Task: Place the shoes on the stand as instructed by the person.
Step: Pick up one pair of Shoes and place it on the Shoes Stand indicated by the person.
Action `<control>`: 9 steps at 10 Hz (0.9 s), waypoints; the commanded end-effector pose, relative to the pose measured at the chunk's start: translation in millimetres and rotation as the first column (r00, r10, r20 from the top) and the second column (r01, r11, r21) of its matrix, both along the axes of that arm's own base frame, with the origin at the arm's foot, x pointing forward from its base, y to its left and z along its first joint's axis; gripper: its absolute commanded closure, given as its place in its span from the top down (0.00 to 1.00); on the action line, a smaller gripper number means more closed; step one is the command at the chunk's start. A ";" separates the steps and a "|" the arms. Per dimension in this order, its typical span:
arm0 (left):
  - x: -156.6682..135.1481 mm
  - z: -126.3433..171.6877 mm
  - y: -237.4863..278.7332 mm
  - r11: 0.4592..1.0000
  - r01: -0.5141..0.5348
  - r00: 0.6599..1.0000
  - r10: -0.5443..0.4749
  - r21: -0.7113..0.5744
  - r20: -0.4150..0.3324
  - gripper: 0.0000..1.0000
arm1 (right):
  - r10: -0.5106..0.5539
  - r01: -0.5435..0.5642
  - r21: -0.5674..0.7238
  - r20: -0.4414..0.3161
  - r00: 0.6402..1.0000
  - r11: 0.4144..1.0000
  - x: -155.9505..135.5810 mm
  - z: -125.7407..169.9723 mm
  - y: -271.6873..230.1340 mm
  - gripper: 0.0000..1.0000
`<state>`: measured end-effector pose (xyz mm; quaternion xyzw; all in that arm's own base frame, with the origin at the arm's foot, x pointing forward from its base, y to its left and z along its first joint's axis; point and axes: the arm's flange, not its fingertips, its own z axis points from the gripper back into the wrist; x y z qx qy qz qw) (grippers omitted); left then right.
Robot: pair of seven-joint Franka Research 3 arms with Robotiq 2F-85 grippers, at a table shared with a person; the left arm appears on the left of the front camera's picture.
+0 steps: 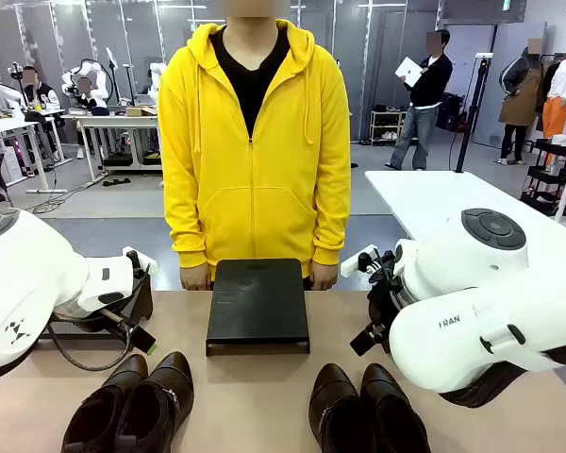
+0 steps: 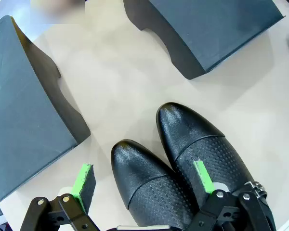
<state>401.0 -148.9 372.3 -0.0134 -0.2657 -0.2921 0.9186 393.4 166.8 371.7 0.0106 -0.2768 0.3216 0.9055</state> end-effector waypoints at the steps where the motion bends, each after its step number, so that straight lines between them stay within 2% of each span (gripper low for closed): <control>1: -0.1 0.0 -0.2 1.000 0.000 1.000 0.000 0.000 0.000 1.00 | 0.000 0.000 0.000 0.000 1.000 1.000 0.0 0.0 0.0 1.00; 9: -0.1 0.0 -0.2 1.000 0.000 1.000 0.000 0.000 0.000 1.00 | 0.000 0.000 0.000 0.000 1.000 1.000 0.0 0.0 0.0 1.00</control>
